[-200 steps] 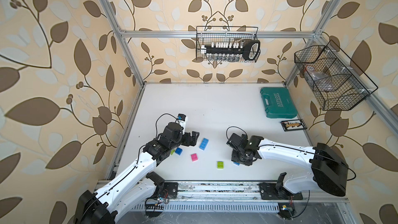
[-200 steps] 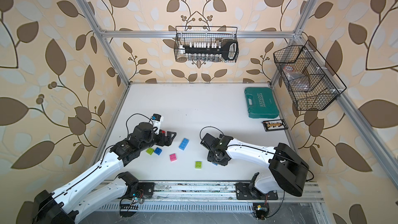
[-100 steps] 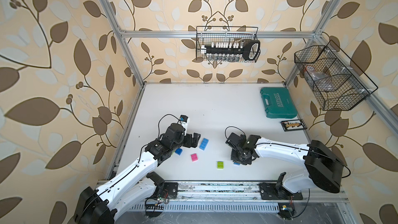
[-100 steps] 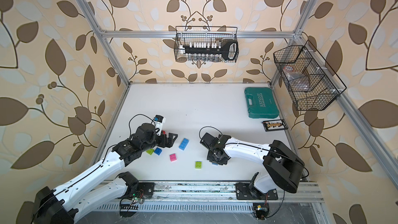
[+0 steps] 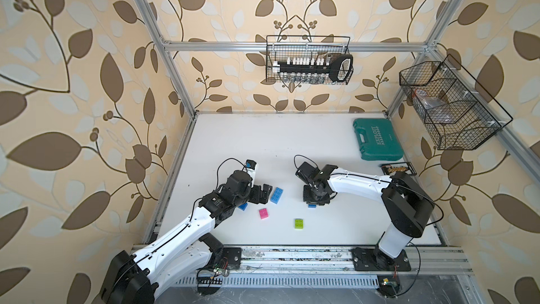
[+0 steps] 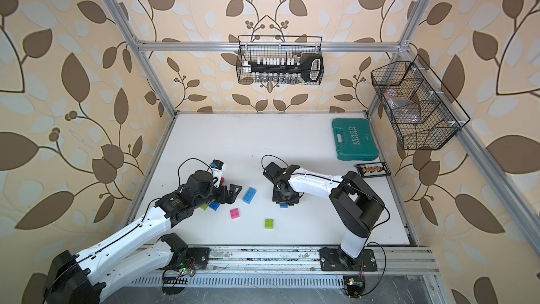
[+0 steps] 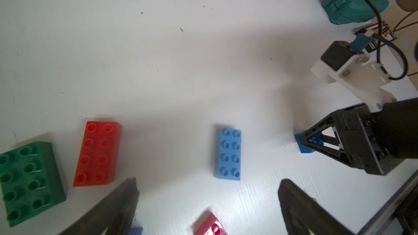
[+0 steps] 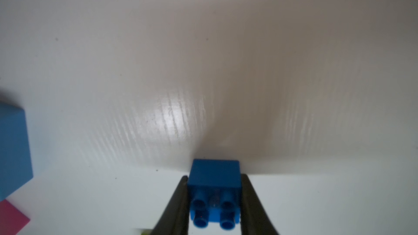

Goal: Assemble a spoon with lego
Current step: Move the lego brick at the center of the board, then pick up the lego brick from the center of the board.

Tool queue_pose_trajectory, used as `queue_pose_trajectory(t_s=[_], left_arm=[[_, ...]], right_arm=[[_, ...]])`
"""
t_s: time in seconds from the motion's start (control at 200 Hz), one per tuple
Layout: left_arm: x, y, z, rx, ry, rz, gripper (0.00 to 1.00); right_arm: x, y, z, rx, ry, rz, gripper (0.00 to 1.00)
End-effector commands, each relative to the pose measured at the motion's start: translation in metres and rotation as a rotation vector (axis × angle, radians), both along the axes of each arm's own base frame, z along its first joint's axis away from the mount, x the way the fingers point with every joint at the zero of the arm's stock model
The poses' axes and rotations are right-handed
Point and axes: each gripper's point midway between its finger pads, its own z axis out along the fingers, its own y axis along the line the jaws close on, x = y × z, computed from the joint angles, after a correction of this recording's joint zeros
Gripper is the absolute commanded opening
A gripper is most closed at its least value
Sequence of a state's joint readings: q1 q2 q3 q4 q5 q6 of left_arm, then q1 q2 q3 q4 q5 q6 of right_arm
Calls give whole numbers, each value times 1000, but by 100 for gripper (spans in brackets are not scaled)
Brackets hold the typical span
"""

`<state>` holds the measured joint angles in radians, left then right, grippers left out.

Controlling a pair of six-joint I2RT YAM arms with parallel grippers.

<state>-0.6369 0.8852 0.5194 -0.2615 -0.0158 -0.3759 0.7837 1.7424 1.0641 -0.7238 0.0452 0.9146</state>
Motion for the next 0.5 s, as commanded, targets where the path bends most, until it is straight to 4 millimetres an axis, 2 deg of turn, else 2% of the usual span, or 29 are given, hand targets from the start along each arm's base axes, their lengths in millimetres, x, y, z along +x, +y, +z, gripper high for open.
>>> queue_pose_trajectory(t_s=[0.0,0.05,0.23,0.32,0.38,0.5], left_arm=[[1,-5,4,-4,-12,-19,99],[1,-4,5,0,-16,-16,99],[1,-3,1,4,-5,-13,99],[0,-2,0,11,3,-11,99],[-1,1,0,14,3,3,99],[-1,4,3,7,-11,18,99]], right_arm=[[6,2,1,-12,11,63,32],[9,4,7,-10,2,68,35],[10,1,33,-35,-41,82,61],[2,2,49,-58,-76,88,61],[-12,9,55,-52,-86,82,61],[-46,27,54,-18,-68,86,60]])
